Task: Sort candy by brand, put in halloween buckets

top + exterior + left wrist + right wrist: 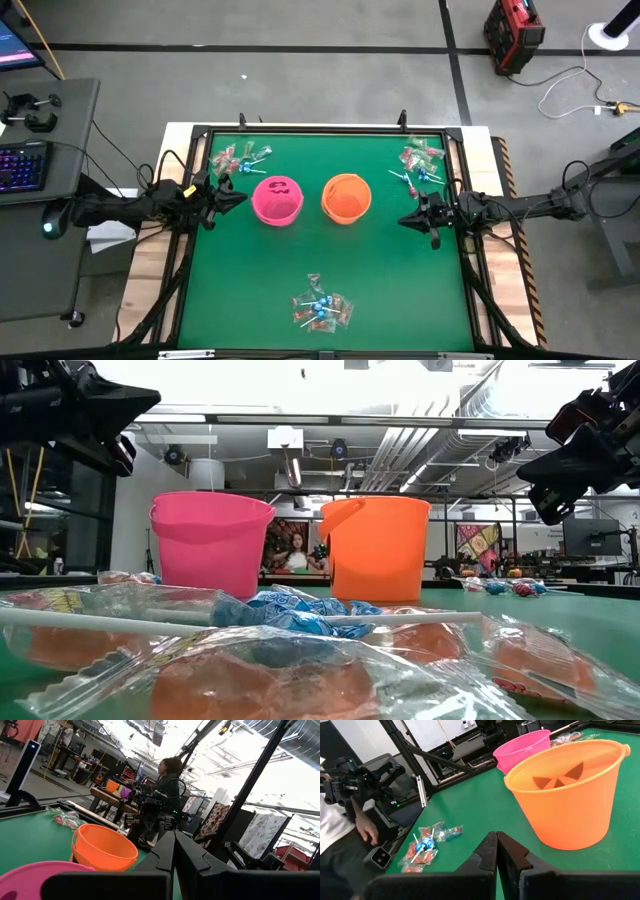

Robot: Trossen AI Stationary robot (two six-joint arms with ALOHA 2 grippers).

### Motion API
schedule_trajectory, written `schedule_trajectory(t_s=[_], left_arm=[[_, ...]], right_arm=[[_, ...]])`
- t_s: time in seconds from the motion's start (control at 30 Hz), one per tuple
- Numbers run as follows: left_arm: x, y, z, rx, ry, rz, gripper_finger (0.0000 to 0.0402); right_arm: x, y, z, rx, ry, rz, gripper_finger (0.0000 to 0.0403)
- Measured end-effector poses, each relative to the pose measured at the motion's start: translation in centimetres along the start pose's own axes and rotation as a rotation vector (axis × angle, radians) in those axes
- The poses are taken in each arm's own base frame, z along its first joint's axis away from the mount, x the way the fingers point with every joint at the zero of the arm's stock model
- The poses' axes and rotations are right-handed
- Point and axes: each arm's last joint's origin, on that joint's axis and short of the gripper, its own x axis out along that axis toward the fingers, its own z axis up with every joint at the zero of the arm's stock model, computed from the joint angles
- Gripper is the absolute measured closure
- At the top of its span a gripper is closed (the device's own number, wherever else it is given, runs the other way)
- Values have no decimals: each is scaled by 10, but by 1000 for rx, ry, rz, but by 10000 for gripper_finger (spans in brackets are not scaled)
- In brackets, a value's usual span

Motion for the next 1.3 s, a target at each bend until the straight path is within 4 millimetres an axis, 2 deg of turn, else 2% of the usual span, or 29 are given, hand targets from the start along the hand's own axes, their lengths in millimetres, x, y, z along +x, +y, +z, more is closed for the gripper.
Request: schedule_trajectory(t_s=[0.57, 0.67, 0.7, 0.77, 0.9, 0.97, 1.03, 1.1, 1.3], left_arm=[[0, 0, 0, 0, 0, 0, 401], [0, 0, 0, 0, 0, 0, 401], [0, 0, 0, 0, 0, 0, 401], [0, 0, 0, 0, 0, 0, 401], [0, 0, 0, 0, 0, 0, 401], [0, 0, 0, 0, 0, 0, 401], [0, 0, 0, 0, 0, 0, 401], [0, 0, 0, 0, 0, 0, 401], [0, 0, 0, 0, 1, 1, 401]], right_arm=[[0, 0, 0, 0, 0, 1, 402], [0, -1, 2, -59, -32, -40, 402], [0, -1, 5, -58, -80, -66, 402], [-2, 3, 19, 71, -248, -67, 402], [-17, 10, 51, 326, -687, -68, 402], [-26, 12, 63, 352, -855, -99, 402], [-30, 16, 79, 330, -905, -197, 402], [-26, 19, 96, 288, -803, -318, 402], [-20, 12, 145, 179, -235, -820, 402]])
